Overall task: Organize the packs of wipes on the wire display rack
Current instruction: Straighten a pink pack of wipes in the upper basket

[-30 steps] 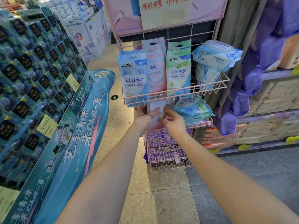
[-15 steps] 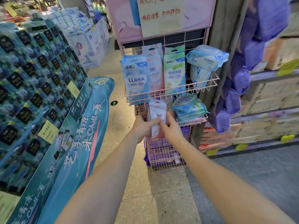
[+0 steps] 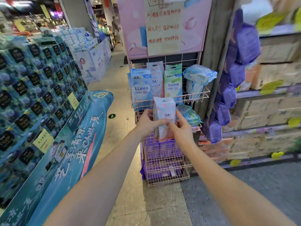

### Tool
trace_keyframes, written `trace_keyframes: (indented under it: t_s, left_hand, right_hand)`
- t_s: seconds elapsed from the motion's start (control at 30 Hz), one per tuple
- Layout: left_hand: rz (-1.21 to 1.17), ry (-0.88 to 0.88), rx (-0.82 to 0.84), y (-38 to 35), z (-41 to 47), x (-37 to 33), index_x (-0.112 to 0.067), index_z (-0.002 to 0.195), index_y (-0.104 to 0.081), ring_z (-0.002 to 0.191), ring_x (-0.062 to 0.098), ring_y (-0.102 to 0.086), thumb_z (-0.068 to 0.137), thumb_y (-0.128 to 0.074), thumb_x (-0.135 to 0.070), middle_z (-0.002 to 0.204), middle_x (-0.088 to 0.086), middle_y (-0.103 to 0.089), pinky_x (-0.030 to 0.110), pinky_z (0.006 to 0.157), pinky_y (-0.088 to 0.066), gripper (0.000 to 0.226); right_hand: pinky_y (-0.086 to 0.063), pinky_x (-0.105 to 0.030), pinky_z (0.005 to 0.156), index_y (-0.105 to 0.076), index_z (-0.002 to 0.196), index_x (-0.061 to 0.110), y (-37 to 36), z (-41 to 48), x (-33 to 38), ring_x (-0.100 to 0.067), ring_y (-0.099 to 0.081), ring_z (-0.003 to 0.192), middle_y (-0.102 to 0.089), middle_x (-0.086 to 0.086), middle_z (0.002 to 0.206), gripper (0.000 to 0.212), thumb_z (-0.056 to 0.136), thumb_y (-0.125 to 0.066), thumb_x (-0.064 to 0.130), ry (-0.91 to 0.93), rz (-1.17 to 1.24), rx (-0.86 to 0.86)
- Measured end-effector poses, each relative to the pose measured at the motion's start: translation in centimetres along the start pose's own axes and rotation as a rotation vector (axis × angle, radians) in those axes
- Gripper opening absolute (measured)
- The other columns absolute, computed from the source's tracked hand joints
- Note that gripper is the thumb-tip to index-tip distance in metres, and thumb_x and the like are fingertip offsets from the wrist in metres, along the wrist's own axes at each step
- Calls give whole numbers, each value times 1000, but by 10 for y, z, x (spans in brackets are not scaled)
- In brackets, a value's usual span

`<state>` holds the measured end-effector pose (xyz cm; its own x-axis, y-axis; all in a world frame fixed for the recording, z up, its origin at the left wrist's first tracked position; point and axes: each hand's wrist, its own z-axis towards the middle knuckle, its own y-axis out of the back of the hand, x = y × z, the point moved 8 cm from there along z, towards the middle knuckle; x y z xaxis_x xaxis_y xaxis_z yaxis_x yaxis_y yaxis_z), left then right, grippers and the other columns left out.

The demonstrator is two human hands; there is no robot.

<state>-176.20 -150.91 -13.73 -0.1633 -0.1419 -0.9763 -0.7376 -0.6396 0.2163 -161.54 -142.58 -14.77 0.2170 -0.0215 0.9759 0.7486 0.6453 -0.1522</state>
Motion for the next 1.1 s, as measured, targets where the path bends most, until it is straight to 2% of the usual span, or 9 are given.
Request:
trace_keyframes:
  t_s: [0.1,0.2,0.27,0.4,0.57,0.77,0.87,1.0,1.1]
  left_hand:
    - [29,-73,-25,8,4,-34,-25,115,-57,105,16,-72,50,-97,-56,116,-2,-72,40,90,-61,82]
    - [63,-135,-62,15,9,-68,-28,112,-56,101,15,-72,49,-95,-60,115,-3,-71,41,87,-62,82]
    - [88,-176,-93,20,14,-87,-29,112,-56,102,14,-71,52,-95,-60,114,-5,-70,41,87,-62,77]
    - [79,-193,-181,31,24,-110,-29,113,-57,100,15,-72,61,-94,-54,110,-5,-70,46,87,-62,68]
    - [239,-232,-328,45,33,-132,-37,102,-64,89,2,-66,61,-89,-64,97,-15,-70,27,70,-53,56]
    - [224,-254,-336,51,51,-145,-27,108,-75,88,3,-74,69,-93,-48,95,-11,-79,21,72,-56,48]
    - [230,-267,-301,51,59,-146,-27,109,-73,81,-6,-72,73,-93,-39,93,-13,-78,12,66,-53,43]
    - [274,-279,-293,56,64,-143,-16,118,-73,96,14,-75,81,-87,-18,104,0,-78,38,92,-61,40]
    - [397,-295,-323,55,66,-142,-21,110,-75,88,5,-72,81,-85,-15,96,-8,-76,36,90,-61,31]
  right_hand:
    - [-61,-29,84,-47,151,37,-2,11,24,-9,-69,117,-66,10,137,65,93,-73,26,43,38,2]
    - [-65,-42,79,-42,153,38,-5,25,48,-15,-73,111,-67,14,135,65,95,-71,30,65,37,4]
    - [-61,-36,93,-43,153,35,-6,37,65,-8,-69,117,-67,15,135,59,99,-65,29,105,-6,-15]
    - [-59,-26,93,-46,151,36,-11,61,91,2,-68,112,-69,26,122,56,101,-54,13,119,-25,-6]
    - [-60,-38,93,-50,148,36,-16,84,109,-10,-68,116,-66,7,135,55,100,-59,11,174,-23,15]
    - [-58,-23,90,-49,146,30,-25,104,113,-2,-67,114,-68,16,122,49,100,-62,15,199,-21,-16]
    - [-56,-21,90,-58,124,50,-26,112,114,3,-66,112,-68,26,115,42,99,-63,16,199,-55,-17]
    - [-56,-31,95,-58,119,40,-25,126,101,-9,-64,117,-67,9,126,36,98,-63,11,178,-45,-37]
    - [-55,-25,89,-55,130,25,-25,131,91,-10,-63,117,-64,2,129,37,98,-63,9,149,-65,-35]
